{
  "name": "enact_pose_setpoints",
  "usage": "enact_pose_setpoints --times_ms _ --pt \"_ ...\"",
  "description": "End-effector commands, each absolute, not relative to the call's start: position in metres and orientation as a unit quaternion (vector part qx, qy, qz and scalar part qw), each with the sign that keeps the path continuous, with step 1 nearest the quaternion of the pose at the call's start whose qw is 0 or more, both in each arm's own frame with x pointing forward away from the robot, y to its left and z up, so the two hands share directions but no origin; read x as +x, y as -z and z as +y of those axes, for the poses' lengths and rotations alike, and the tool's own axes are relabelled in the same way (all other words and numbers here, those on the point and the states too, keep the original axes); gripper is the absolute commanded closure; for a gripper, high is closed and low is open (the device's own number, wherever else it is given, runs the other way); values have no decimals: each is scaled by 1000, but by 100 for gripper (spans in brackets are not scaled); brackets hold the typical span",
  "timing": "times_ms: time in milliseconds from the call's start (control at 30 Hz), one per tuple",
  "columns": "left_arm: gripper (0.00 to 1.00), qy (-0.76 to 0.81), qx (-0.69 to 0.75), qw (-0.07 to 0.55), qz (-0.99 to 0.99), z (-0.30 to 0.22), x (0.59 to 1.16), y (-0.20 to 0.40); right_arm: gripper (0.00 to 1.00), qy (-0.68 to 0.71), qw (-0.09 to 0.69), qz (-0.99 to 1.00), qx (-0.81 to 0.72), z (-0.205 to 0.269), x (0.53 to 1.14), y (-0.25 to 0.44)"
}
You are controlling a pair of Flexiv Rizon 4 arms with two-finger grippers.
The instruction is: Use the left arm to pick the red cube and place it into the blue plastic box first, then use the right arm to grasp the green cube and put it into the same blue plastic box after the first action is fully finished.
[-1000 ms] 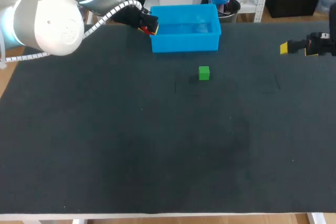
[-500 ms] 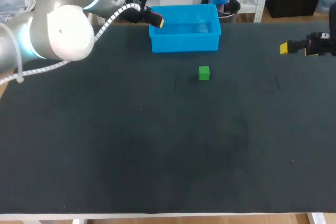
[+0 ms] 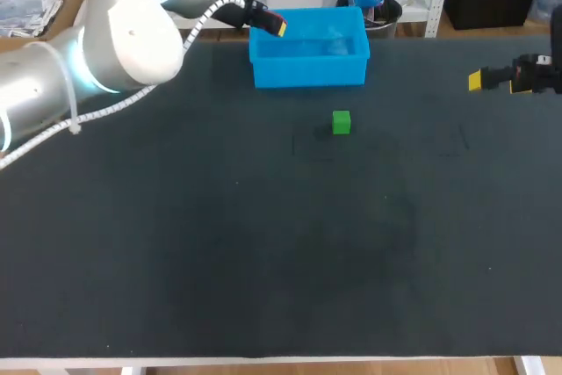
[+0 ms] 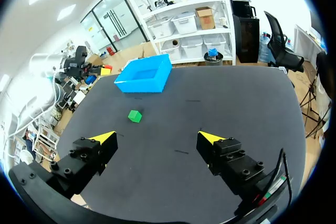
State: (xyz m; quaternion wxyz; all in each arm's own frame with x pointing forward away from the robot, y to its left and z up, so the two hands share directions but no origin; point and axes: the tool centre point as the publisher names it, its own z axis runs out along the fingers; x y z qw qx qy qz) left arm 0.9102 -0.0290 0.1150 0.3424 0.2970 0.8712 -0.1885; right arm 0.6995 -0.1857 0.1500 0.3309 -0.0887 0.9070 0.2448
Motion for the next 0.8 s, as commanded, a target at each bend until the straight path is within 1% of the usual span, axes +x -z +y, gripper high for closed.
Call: enact_pose_setpoints --times_ms 33,600,800 --pt "100 192 301 338 871 -33 922 -112 0 -244 331 907 -89 -185 700 -150" --pt "100 192 301 338 871 -33 922 -112 0 -244 331 907 -89 -185 700 -150" --pt "100 191 309 340 868 -43 942 -97 0 -244 331 907 -89 -185 700 -150"
